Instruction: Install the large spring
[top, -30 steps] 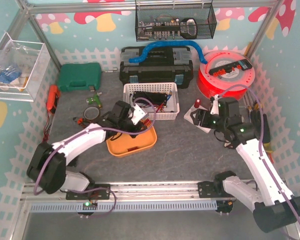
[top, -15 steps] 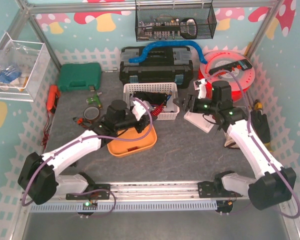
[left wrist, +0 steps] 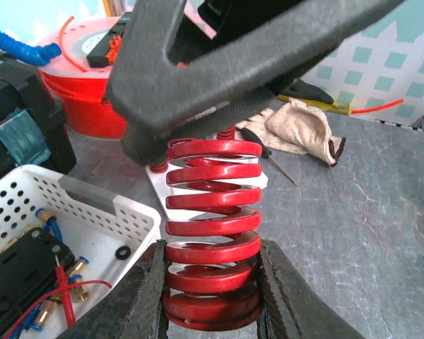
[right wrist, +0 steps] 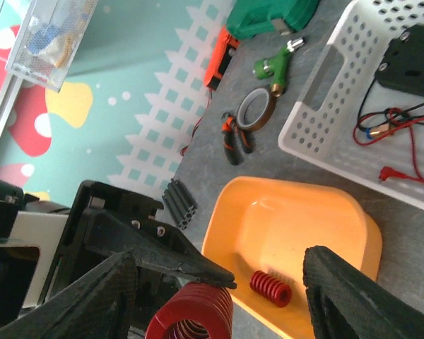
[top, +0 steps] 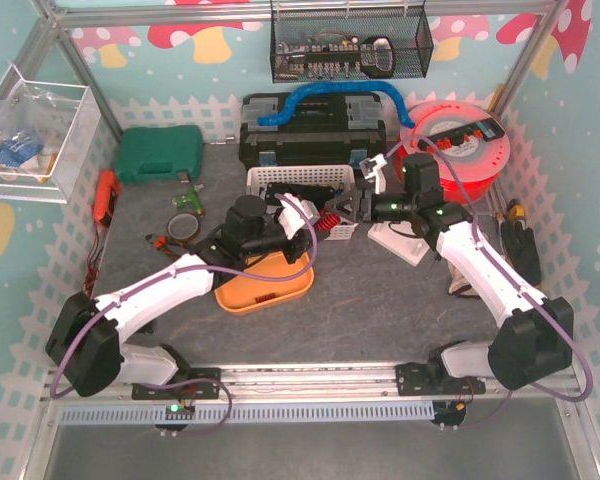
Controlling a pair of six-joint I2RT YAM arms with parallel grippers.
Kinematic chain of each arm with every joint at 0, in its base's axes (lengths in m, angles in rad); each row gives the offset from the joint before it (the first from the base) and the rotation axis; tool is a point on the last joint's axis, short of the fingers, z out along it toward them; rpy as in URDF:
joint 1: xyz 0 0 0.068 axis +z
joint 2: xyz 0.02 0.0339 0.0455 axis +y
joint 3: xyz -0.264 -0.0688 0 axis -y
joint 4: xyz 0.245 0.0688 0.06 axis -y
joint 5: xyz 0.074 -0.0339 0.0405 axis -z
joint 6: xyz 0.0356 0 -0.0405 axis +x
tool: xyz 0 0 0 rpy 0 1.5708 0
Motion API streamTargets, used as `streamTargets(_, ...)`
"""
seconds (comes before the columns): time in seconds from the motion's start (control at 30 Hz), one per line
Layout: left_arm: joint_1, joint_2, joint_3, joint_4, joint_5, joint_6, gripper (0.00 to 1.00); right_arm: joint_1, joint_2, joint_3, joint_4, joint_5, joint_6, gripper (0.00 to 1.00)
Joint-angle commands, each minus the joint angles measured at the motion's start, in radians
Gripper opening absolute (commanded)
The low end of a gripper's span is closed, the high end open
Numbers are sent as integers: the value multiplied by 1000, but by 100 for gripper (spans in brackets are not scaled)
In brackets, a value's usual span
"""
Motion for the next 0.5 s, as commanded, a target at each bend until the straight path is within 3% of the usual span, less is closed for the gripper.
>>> streamTargets(0.0,-4,0,48,44,1,25,3,18,17,24,16,-64,-21,62)
streamTargets(0.17,-4,14,53,40,-15,33,3,22,16,13,15,-99,-35,51)
streamTargets(0.37,-4,32,66,35,-36,37,3,22,24,26,-11,-116,-59,30)
streamTargets(0.47,-4,44,75,31,-46,39,3,22,31,23,-24,-129,-68,29)
